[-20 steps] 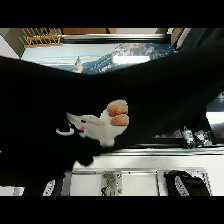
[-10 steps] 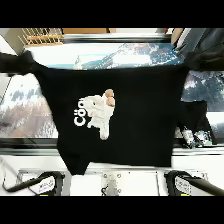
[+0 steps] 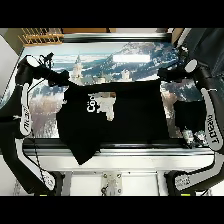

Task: Fold the clothes and pants, and hang the long-sleeved shirts on hangers.

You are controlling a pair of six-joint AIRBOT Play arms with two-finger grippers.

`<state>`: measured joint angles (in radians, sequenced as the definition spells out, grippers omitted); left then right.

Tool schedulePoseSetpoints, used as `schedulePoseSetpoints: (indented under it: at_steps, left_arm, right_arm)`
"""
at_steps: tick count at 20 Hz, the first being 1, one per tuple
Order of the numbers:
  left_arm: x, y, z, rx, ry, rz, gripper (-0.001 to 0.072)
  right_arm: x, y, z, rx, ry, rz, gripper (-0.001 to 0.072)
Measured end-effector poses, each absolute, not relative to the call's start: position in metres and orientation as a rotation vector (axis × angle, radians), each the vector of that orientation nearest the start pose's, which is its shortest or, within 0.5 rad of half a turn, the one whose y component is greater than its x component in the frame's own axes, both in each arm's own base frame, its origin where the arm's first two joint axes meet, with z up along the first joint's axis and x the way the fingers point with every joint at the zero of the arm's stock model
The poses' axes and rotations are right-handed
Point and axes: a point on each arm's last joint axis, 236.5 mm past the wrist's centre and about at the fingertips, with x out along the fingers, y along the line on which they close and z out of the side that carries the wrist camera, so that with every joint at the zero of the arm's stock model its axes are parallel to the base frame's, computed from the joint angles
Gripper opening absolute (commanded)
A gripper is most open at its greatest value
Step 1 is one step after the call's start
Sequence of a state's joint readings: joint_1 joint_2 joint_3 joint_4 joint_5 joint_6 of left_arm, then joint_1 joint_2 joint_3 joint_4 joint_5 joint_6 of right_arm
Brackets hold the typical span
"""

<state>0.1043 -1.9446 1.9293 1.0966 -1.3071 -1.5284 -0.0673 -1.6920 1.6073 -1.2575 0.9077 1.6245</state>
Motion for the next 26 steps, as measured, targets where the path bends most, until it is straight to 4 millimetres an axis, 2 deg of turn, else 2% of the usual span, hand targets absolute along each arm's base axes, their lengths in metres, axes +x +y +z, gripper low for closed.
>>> schedulePoseSetpoints:
  at_steps: [3,7,11,16,19,20,21,22,24,26]
  left_arm:
    - [0.555,-0.039,-0.005,-0.443,1.223,-0.231,0.0008]
    - [0.551,-0.035,0.004,-0.447,1.216,-0.22,0.0007]
    - [0.524,-0.034,-0.012,-0.489,1.252,-0.171,0.0008]
    - [0.472,-0.036,-0.055,-0.541,1.331,-0.104,0.0009]
    - [0.447,-0.037,-0.076,-0.559,1.373,-0.077,0.0009]
    - [0.441,-0.037,-0.081,-0.562,1.383,-0.071,0.0084]
    - [0.436,-0.038,-0.084,-0.565,1.392,-0.068,0.0365]
    - [0.433,-0.038,-0.085,-0.566,1.394,-0.066,0.0473]
    - [0.433,-0.037,-0.075,-0.562,1.366,-0.065,0.0475]
    - [0.435,-0.035,-0.053,-0.548,1.312,-0.071,0.0475]
  right_arm:
    - [0.554,0.012,0.02,0.396,0.975,0.018,0.0009]
    - [0.533,0.005,0.01,0.354,1.038,-0.004,0.0008]
    - [0.497,0.003,-0.012,0.319,1.119,-0.024,0.0008]
    - [0.455,0.009,-0.05,0.3,1.234,-0.033,0.001]
    - [0.439,0.02,-0.065,0.293,1.283,-0.019,0.0019]
    - [0.435,0.022,-0.068,0.291,1.294,-0.015,0.0078]
    - [0.432,0.025,-0.069,0.295,1.303,-0.01,0.0314]
    - [0.43,0.027,-0.07,0.294,1.31,-0.007,0.0507]
    - [0.426,0.028,-0.06,0.301,1.302,-0.002,0.051]
    - [0.42,0.025,-0.036,0.299,1.277,0.003,0.051]
